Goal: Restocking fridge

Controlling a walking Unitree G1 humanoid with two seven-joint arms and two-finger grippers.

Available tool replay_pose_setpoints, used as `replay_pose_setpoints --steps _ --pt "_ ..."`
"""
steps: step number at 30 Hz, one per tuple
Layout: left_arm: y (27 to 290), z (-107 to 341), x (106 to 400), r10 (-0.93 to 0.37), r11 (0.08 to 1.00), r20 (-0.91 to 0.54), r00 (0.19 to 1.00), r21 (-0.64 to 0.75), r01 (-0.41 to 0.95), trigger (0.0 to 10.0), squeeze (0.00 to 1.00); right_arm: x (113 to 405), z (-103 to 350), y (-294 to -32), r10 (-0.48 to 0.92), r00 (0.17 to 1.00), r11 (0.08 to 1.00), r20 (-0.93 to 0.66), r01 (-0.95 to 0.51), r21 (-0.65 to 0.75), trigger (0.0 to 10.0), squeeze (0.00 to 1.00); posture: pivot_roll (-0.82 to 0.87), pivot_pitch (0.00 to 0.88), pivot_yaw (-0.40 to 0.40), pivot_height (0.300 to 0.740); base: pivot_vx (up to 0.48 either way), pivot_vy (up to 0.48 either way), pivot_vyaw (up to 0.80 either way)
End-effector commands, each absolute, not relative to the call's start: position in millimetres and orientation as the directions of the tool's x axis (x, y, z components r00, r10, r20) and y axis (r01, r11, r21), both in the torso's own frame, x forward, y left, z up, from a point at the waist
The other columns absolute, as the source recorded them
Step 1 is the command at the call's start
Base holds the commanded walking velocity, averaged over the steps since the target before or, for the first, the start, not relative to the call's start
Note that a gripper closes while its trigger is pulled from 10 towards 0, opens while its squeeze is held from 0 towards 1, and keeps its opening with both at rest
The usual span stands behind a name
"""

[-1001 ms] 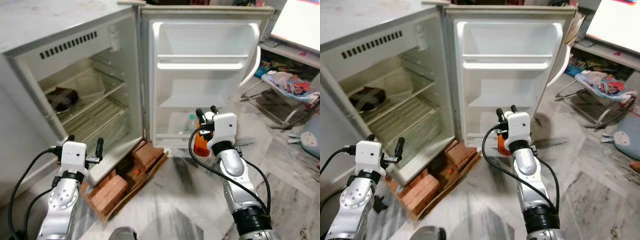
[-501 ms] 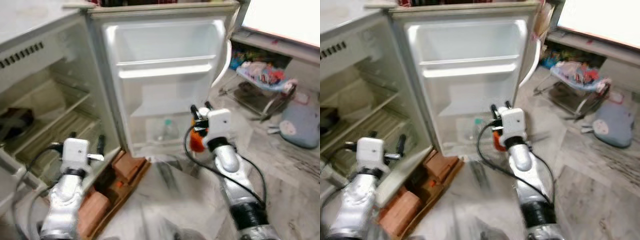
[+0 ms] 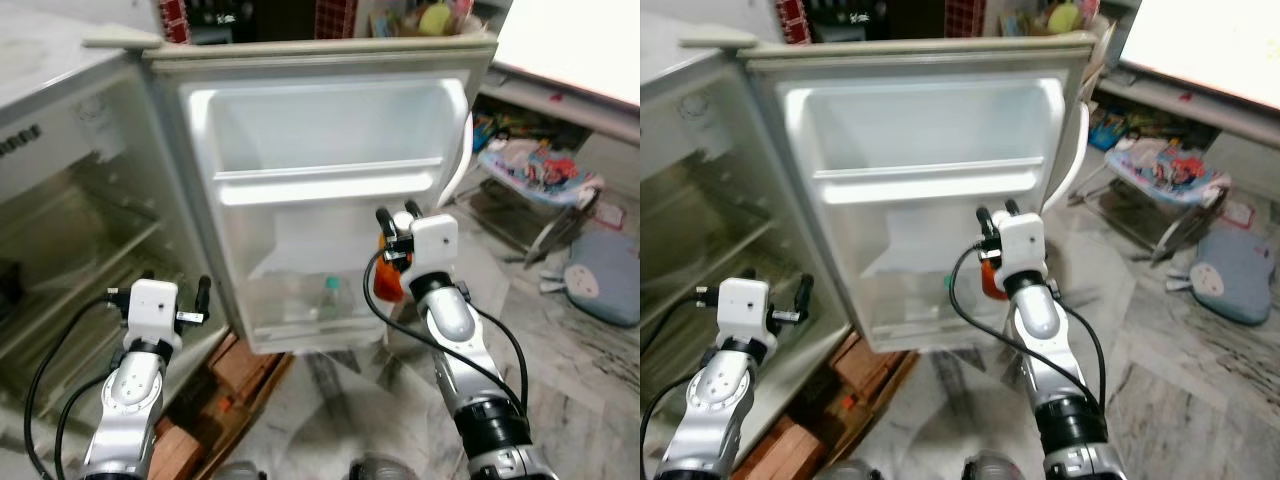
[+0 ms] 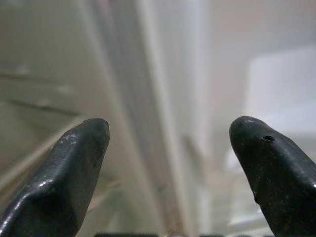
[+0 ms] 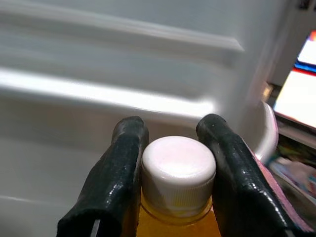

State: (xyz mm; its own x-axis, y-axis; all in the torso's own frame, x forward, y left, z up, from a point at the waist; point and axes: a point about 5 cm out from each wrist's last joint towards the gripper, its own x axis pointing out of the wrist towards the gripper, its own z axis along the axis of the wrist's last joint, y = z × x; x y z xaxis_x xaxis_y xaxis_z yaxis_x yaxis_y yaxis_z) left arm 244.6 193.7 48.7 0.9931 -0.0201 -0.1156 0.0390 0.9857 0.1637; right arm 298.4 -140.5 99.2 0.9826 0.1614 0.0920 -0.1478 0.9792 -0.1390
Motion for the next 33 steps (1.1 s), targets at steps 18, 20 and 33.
replay_pose_setpoints --steps 18,20,33 --pt "213 54 239 0.050 0.973 -0.141 0.989 0.228 -0.017 10.0 0.00 301 108 -125 0.296 0.950 0.955 0.100 -0.295 -0.026 10.0 0.00 0.12 0.012 -0.039 0.740 0.000 0.000 0.00" --pt "216 53 235 0.058 0.969 -0.142 0.988 0.244 -0.022 10.0 0.00 297 107 -120 0.347 0.933 0.938 0.093 -0.347 -0.017 10.0 0.00 0.12 0.013 -0.040 0.740 0.000 0.000 0.00" --pt "215 53 234 0.063 0.968 -0.147 0.987 0.249 -0.025 10.0 0.00 292 101 -123 0.334 0.939 0.942 0.079 -0.335 0.005 10.0 0.00 0.13 0.017 -0.033 0.740 0.000 0.000 0.00"
